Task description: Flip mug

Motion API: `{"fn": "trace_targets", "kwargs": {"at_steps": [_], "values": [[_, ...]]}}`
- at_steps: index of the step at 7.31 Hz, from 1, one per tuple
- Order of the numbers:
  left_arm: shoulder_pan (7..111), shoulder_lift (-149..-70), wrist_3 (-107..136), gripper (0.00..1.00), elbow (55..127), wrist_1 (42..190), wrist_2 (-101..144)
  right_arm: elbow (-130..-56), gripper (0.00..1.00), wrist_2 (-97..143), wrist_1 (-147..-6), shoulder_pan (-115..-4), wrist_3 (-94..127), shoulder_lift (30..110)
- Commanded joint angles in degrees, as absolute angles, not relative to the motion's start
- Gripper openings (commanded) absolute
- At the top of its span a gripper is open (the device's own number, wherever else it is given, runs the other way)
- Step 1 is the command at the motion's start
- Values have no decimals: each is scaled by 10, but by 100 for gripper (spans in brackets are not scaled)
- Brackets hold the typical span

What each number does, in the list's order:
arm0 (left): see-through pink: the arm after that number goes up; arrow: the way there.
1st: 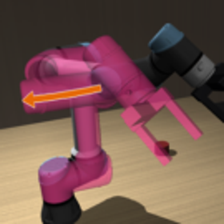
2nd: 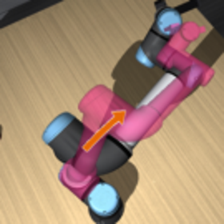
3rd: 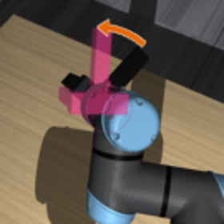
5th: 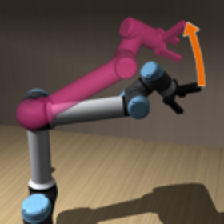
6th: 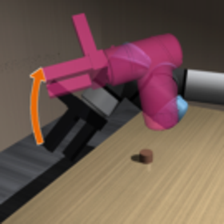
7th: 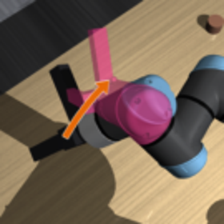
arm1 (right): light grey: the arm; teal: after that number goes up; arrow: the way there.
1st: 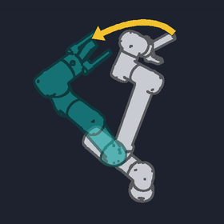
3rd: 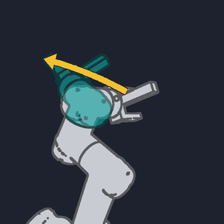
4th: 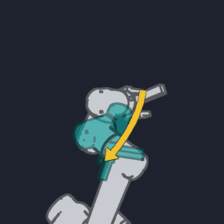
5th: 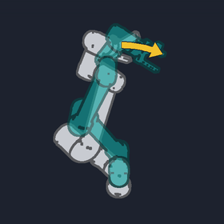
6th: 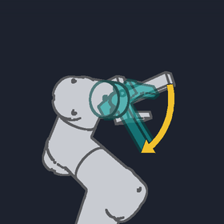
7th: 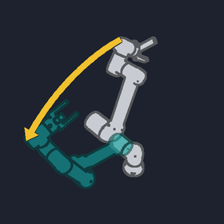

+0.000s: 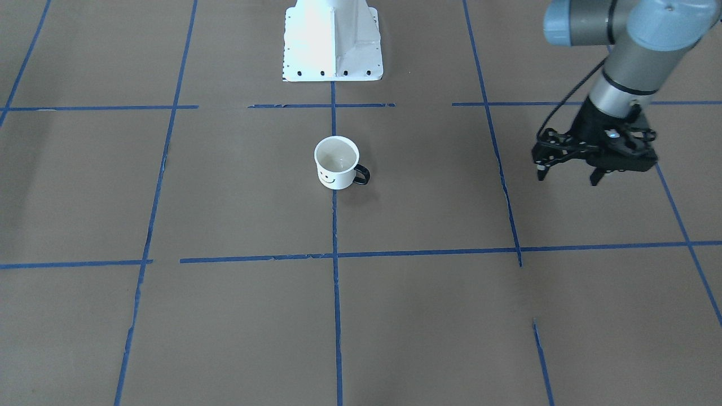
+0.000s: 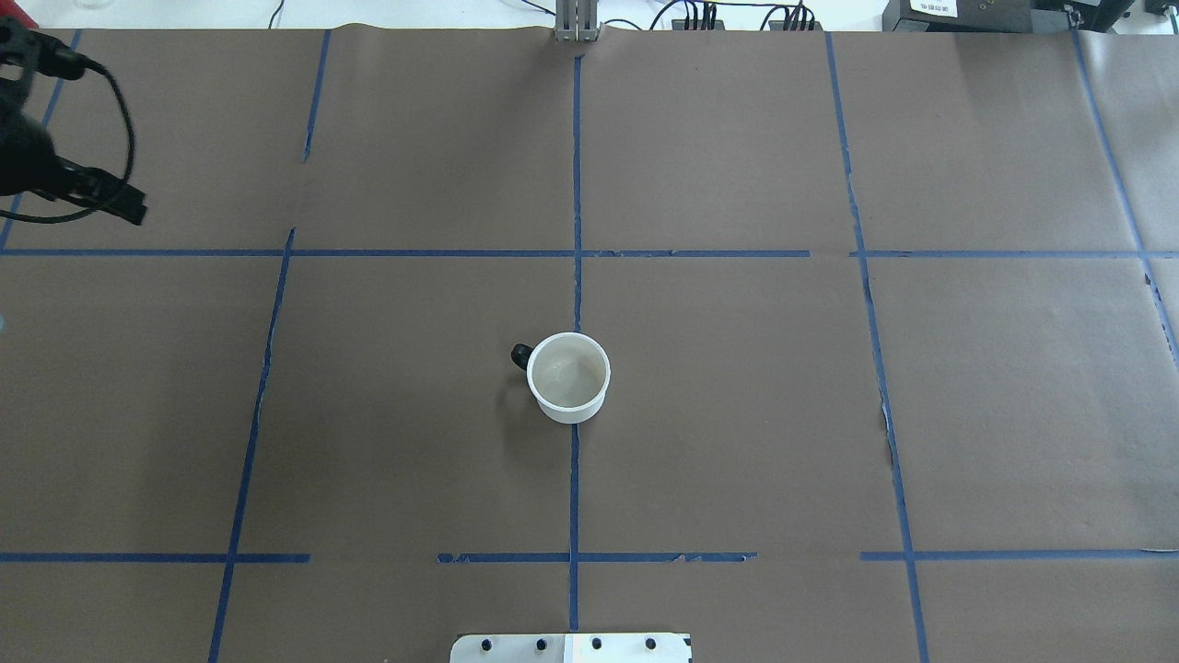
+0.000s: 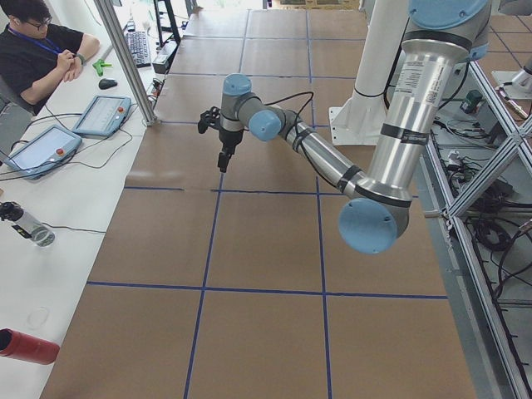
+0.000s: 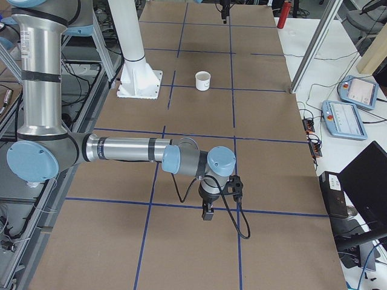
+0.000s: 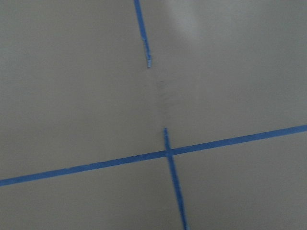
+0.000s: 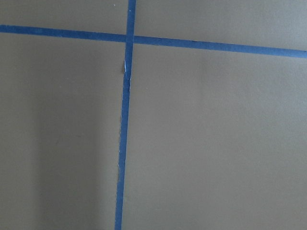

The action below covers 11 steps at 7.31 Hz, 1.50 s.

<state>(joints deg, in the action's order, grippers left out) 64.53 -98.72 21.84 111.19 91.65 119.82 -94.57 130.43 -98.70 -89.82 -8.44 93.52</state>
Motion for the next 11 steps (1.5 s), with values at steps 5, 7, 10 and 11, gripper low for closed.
{"fn": "trace_targets", "kwargs": {"at_steps": [5,7,10,11], "values": [[891,-857,-96,100,963,922,1295,-946,100,1304,-987,-898,-84,935],[890,-857,-98,100,963,922,1308,-946,100,1304,-987,-898,-84,935],[890,-857,-96,100,962,921,1341,-946,100,1304,-987,-898,-84,935],[890,-857,-95,100,962,920,1340,-946,100,1304,-987,-898,-84,935]]}}
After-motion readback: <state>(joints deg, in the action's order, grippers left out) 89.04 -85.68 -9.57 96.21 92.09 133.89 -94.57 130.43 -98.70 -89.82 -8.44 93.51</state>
